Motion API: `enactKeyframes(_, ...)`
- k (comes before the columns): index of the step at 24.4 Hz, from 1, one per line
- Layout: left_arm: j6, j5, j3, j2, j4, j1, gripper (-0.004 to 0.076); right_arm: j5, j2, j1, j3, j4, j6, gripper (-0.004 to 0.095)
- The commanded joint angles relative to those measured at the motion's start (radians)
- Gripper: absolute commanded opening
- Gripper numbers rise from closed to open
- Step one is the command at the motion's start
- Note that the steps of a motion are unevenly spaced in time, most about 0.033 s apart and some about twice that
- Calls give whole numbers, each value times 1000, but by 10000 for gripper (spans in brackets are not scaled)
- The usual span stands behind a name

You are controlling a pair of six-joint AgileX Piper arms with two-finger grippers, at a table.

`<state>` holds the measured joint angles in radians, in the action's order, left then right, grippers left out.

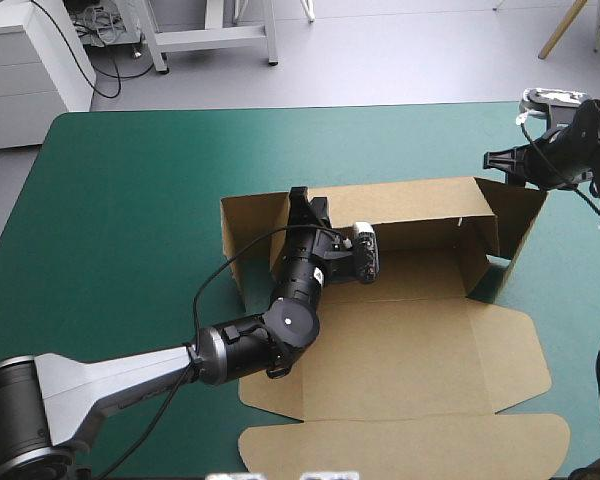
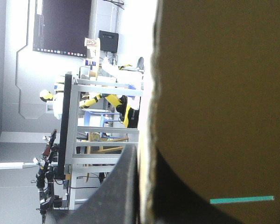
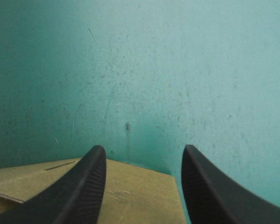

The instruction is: Fold the box

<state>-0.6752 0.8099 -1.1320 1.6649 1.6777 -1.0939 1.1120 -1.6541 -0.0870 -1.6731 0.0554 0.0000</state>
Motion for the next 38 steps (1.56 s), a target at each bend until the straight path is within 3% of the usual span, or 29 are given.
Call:
enactKeyframes(1, -35, 55, -26, -39, 28, -8, -10, 16, 43, -1, -33, -3, -7, 454)
enactKeyframes(6, -35, 55, -26, -39, 28, -8, -10, 90, 43, -1, -32, 27, -51, 454)
enactKeyframes(12, -27, 55, -26, -39, 30, -8, -10, 82, 100, -1, 47, 141, -129, 453)
enactKeyframes(17, 11, 47, -26, -39, 30, -8, -10, -20, 194, -1, 248, 168, -167, 416)
enactKeyframes(25, 272, 4, -26, -11, 26, -8, -10, -279, 436, -1, 585, 246, -379, 318)
enactKeyframes(28, 272, 4, -26, -10, 26, -8, -10, -284, 451, -1, 642, 257, -552, 317)
enactKeyframes(32, 272, 6, -26, -10, 26, -8, -10, -293, 445, -1, 646, 358, -714, 318)
enactKeyframes(38, 271, 10, -26, -10, 26, -8, -10, -322, 433, -1, 646, 355, -818, 322)
